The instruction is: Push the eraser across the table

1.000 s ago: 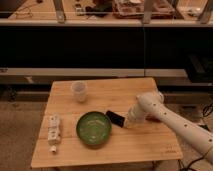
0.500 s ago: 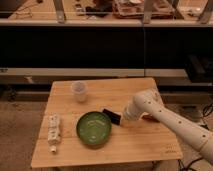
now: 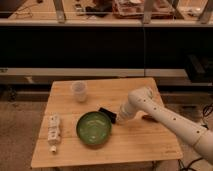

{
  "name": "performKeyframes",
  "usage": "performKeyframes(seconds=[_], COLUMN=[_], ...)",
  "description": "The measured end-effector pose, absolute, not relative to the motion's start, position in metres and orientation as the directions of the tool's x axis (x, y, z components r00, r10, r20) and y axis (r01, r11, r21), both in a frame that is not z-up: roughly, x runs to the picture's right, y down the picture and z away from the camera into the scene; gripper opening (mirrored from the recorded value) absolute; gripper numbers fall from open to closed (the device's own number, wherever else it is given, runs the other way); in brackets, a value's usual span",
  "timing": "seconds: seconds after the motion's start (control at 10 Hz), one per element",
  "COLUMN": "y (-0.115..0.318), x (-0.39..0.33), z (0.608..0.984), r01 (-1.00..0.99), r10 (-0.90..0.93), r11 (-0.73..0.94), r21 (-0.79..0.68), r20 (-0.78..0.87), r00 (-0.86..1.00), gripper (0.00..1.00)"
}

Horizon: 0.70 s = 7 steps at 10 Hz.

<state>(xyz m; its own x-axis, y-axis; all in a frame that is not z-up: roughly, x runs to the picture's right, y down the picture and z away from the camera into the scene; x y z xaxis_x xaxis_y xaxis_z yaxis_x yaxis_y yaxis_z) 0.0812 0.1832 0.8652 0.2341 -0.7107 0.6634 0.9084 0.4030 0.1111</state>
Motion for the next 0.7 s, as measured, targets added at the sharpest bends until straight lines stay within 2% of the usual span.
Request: performKeyframes(seconds=[0.7], y=[0.175], x=[0.049], z=[0.876], r01=[0.912], r10=[-0.727], r11=[0.383], r21=[0.145], r20=[0.656], r00=[0.201], gripper=[0.00])
